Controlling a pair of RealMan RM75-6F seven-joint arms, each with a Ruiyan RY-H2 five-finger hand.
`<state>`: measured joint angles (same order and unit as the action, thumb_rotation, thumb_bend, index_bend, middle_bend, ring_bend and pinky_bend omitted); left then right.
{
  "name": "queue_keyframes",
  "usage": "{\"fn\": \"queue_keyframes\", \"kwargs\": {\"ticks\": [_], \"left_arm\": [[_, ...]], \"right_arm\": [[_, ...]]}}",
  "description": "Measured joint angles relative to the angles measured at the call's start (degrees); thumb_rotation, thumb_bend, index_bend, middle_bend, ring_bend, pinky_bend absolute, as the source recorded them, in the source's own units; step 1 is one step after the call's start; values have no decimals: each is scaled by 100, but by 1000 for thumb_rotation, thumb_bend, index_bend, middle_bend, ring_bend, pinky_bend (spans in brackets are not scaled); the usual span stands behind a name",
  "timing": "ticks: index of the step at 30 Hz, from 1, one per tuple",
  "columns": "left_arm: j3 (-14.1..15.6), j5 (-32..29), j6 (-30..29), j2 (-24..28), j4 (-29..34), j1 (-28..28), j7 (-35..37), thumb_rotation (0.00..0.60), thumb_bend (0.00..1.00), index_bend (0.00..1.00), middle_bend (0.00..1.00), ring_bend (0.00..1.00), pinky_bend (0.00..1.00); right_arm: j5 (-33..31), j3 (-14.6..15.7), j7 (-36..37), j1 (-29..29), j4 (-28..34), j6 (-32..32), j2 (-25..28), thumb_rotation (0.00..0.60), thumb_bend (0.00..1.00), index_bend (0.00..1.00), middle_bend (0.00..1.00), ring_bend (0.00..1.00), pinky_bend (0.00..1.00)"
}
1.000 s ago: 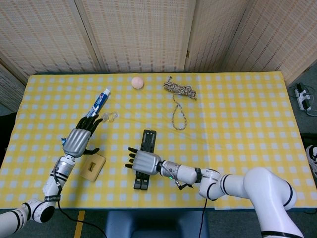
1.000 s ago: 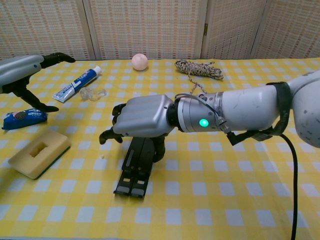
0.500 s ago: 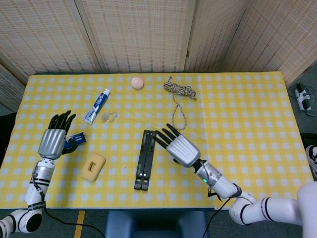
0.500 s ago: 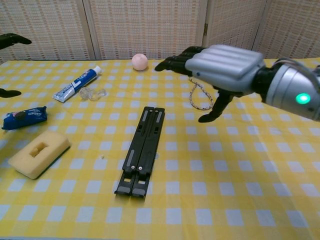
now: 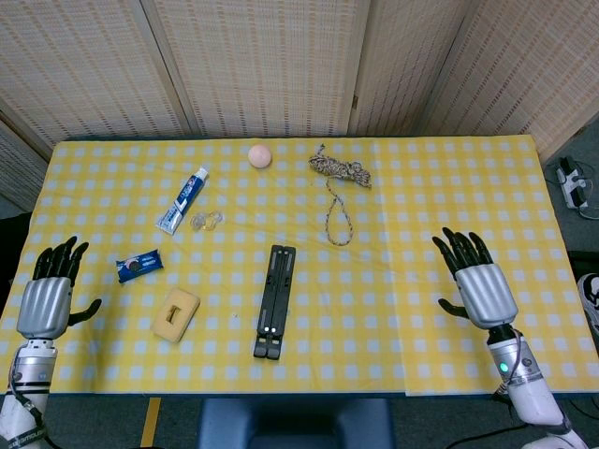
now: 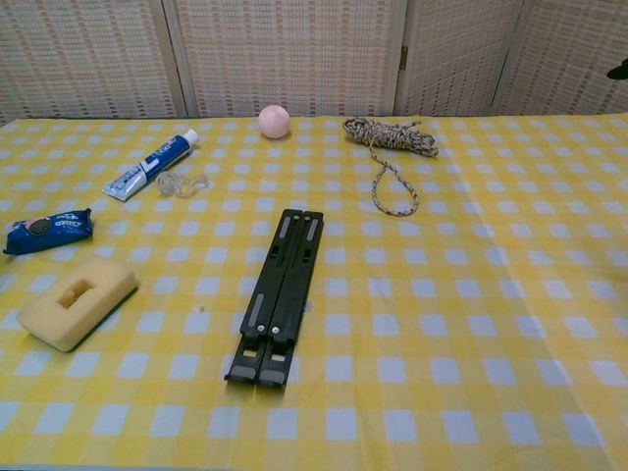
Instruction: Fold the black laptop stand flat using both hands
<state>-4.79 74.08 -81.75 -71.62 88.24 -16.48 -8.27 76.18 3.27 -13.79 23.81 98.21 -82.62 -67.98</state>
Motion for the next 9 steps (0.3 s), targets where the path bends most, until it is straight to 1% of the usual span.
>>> {"fn": "queue_keyframes", "kwargs": {"ticks": [3, 9], "left_arm": [[96, 169, -287, 48, 104, 222, 56, 600, 263, 11, 0, 0, 0], [305, 501, -784, 75, 357, 638, 57, 600, 266, 13, 0, 0, 0]], "right_arm": [[87, 74, 415, -429, -138, -348, 114, 600, 183, 0, 1, 40, 8], [292, 139, 898, -1061, -320, -852, 224, 600, 182, 0, 1, 39, 0]]}}
